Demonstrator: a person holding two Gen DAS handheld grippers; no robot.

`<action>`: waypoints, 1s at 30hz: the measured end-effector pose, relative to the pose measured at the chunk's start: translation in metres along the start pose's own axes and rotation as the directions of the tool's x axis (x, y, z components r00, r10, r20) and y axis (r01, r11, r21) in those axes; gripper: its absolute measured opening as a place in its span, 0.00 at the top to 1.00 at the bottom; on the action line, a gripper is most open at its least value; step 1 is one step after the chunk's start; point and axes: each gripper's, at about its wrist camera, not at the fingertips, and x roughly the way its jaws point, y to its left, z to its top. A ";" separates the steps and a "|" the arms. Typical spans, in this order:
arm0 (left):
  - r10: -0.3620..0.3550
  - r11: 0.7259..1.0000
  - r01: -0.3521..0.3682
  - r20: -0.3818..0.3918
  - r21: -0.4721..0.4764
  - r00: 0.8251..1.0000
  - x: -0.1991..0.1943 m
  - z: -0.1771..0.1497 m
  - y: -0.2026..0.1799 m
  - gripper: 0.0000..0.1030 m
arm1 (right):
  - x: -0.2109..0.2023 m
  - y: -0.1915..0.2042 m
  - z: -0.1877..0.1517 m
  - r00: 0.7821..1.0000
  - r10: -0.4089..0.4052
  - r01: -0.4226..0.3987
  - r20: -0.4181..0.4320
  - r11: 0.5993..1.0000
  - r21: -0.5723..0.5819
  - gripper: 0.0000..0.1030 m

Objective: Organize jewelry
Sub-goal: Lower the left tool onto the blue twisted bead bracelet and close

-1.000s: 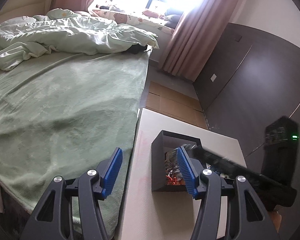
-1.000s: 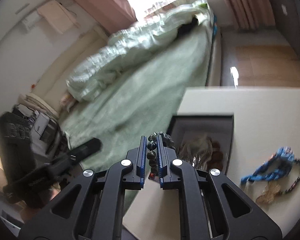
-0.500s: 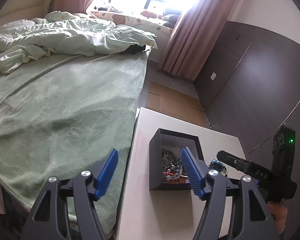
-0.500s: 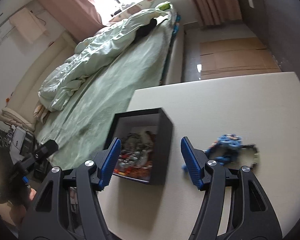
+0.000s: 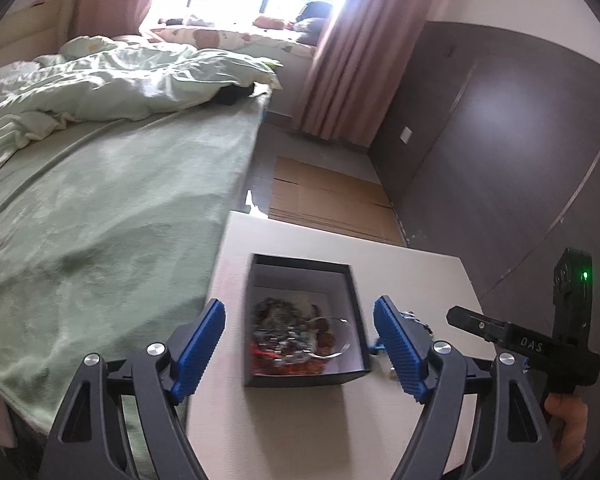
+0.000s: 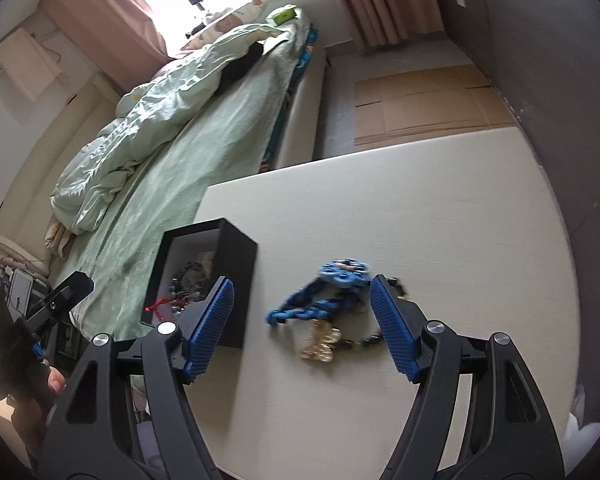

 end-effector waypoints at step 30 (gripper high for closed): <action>-0.058 0.956 0.141 -0.302 0.259 0.951 0.152 -0.023 -0.145 0.41 | -0.028 -0.097 0.007 0.996 -0.085 0.082 0.005 0.970 0.227 0.54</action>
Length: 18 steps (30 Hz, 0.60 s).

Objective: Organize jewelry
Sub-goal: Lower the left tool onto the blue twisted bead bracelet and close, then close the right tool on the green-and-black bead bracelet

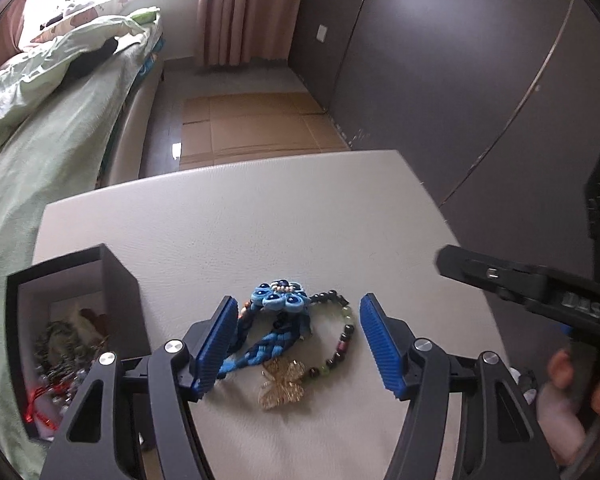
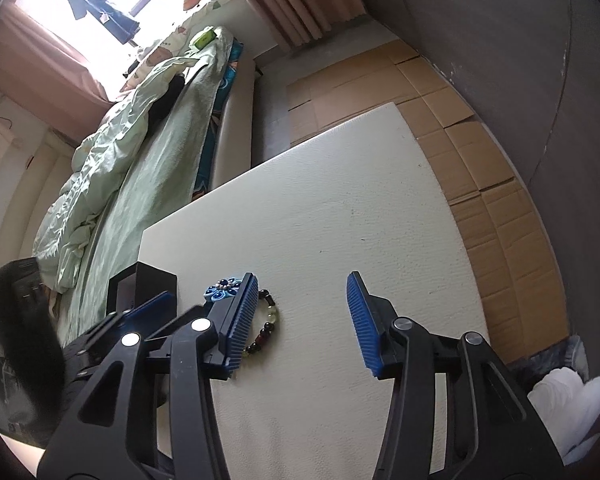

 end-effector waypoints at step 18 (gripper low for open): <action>0.006 0.997 -0.005 0.011 -0.071 1.000 0.005 0.002 0.021 0.80 | 0.035 0.021 -0.007 0.995 -0.038 0.031 -0.093 0.997 -0.068 0.59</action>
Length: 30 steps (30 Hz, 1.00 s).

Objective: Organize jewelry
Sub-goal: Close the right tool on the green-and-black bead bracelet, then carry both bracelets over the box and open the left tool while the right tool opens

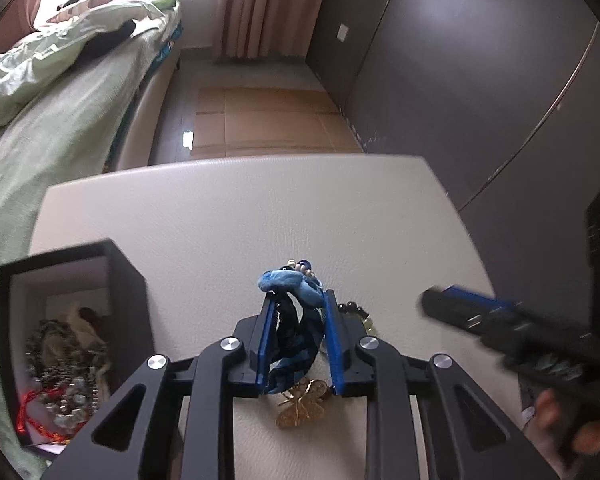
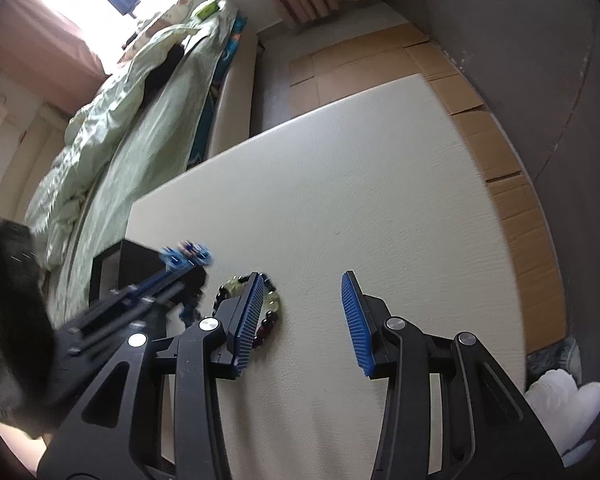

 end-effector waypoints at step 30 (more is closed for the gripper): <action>0.016 0.997 -0.005 0.138 -0.082 0.990 -0.118 -0.020 0.040 0.80 | 0.023 0.063 -0.020 0.993 -0.098 0.112 0.062 0.951 -0.289 0.92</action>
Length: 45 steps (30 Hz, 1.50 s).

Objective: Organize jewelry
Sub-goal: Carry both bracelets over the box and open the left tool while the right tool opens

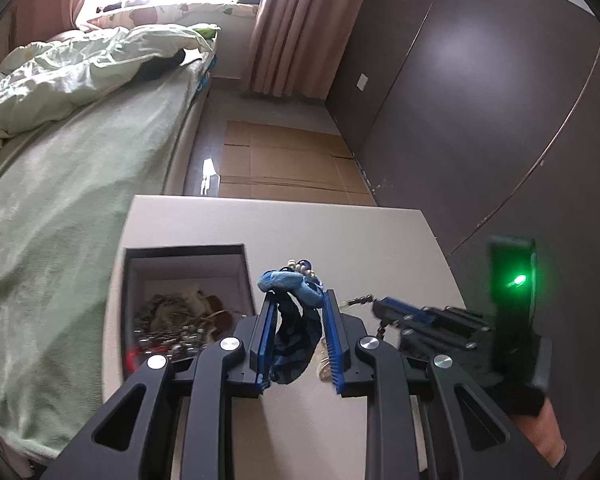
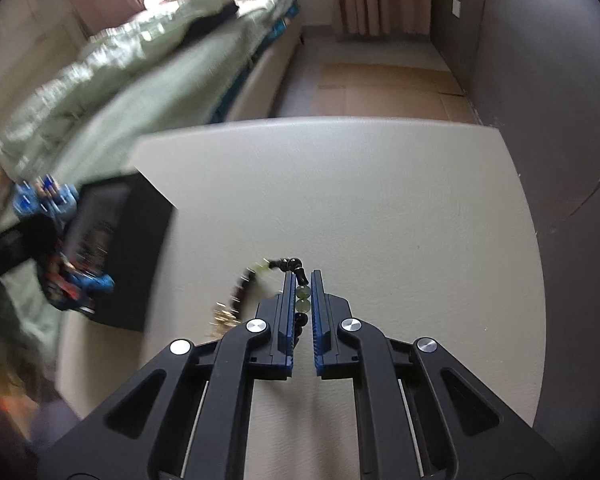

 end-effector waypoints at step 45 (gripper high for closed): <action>0.149 0.973 -0.134 0.072 -0.187 0.986 -0.063 -0.022 0.136 0.36 | -0.036 0.143 0.041 0.924 0.307 -0.297 0.226 0.952 -0.078 0.92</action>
